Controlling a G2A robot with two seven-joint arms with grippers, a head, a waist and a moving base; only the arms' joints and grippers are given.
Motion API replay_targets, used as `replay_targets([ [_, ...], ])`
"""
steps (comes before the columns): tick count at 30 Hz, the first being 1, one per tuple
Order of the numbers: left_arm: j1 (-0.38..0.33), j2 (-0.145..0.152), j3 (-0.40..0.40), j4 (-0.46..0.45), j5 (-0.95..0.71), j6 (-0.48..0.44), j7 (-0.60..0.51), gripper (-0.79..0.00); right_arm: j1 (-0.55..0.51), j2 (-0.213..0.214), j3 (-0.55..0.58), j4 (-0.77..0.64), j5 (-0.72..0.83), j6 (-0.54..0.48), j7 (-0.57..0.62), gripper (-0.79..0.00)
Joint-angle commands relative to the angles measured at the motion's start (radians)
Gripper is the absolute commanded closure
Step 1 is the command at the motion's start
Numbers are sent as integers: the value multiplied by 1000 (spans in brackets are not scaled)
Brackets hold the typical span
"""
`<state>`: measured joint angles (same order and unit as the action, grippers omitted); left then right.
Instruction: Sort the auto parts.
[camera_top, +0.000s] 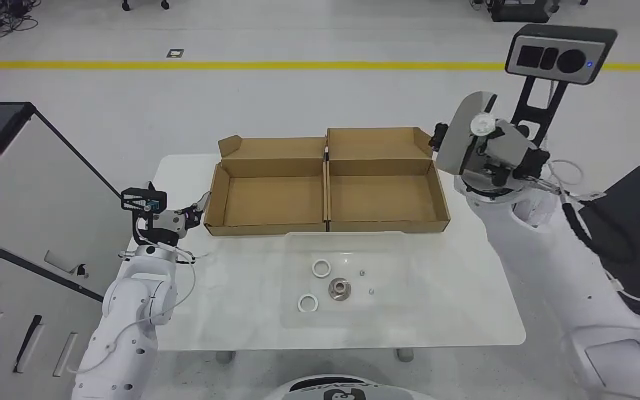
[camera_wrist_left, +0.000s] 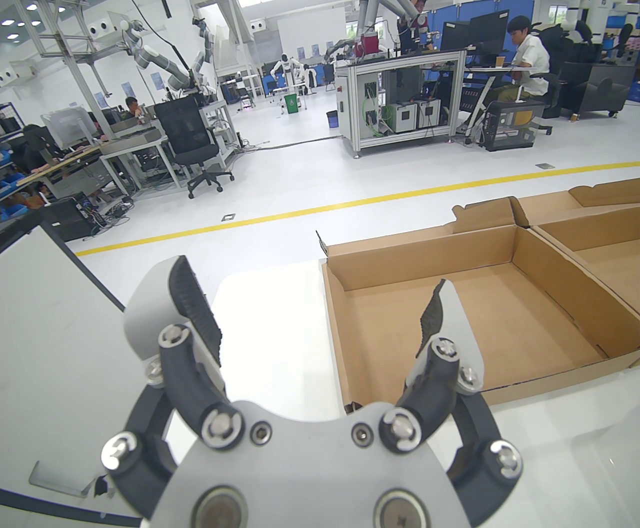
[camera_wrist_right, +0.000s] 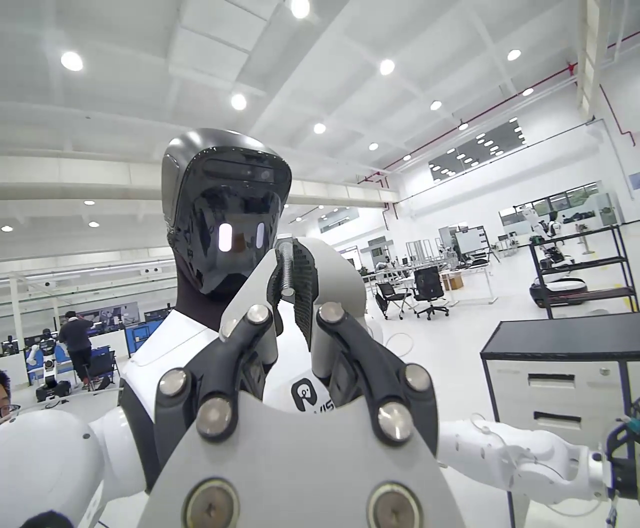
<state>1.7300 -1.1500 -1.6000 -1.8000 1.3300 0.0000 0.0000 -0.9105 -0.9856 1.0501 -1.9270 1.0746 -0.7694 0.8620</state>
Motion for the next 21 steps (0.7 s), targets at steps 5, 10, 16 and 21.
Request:
replay_targets([
  [5,0,0,0,0,0,0,0,-785,0,0,0,0,0,0,0,0],
  [10,0,0,0,0,0,0,0,-785,0,0,0,0,0,0,0,0],
  [16,0,0,0,0,0,0,0,-785,-7,2,39,7,-55,37,-22,0],
  [21,0,0,0,0,0,0,0,-785,-40,17,154,29,-152,118,-9,0],
])
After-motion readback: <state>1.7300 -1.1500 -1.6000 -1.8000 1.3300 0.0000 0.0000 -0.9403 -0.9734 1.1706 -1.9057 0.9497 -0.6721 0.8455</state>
